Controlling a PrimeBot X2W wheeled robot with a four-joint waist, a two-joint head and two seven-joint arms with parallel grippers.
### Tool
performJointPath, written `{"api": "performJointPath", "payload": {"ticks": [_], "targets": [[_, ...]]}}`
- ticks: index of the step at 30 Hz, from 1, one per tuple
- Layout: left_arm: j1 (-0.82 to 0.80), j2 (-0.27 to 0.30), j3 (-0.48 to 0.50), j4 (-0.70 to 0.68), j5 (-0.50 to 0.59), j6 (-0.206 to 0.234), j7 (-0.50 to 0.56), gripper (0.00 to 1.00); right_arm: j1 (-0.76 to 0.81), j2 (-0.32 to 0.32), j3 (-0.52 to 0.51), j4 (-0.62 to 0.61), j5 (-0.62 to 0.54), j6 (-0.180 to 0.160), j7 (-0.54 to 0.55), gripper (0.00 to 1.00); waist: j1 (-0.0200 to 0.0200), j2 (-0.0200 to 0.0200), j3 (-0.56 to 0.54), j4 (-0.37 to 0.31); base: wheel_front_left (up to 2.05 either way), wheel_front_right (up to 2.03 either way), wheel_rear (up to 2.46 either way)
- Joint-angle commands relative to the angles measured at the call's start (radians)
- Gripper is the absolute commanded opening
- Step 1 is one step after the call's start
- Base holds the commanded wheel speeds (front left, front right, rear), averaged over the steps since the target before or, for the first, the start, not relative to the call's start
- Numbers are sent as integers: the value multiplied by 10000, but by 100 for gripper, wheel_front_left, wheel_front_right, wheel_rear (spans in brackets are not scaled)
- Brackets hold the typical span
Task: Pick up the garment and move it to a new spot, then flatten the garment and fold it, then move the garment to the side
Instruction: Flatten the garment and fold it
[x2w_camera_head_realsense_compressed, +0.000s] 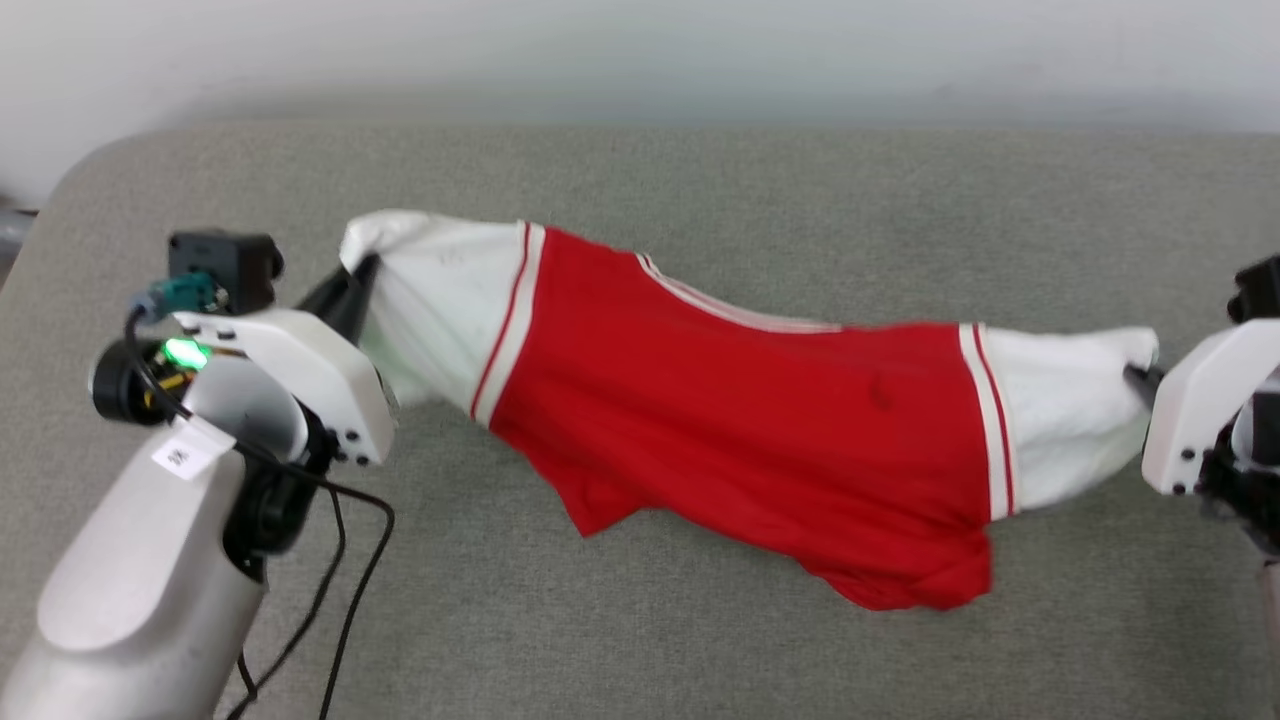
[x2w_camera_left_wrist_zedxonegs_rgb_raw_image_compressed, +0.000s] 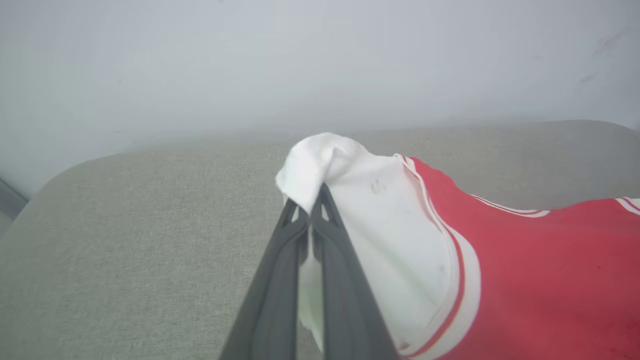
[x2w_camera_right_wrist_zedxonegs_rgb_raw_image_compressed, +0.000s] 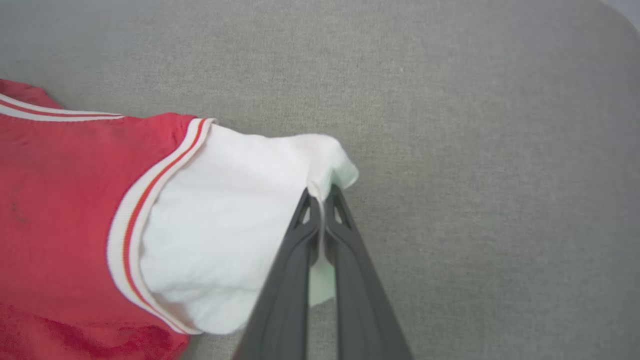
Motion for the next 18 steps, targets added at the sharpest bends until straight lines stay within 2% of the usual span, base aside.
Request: {"api": "performJointPath", "payload": {"ticks": [1, 9, 13, 18], "targets": [[-294, -18, 88, 94, 103, 22, -180, 0, -275, 63, -83, -119, -152, -10, -231, 0, 0, 0, -257, -158, 0, 0, 0], [-2209, -226, 393, 1276, 239, -317, -991, 0, -2020, 257, -630, -18, -1129, -10, -1296, 0, 0, 0, -522, -387, 0, 0, 0], [-3460, -428, 475, 2251, 279, -720, -1563, 0, -3264, 338, -927, 320, -1688, -10, -1768, 0, 0, 0, -302, -461, 0, 0, 0], [-5290, -510, 643, 3467, 418, -985, -2161, 0, -5090, 488, -1100, 741, -2417, -10, -2516, 0, 0, 0, 251, -606, 0, 0, 0]]}}
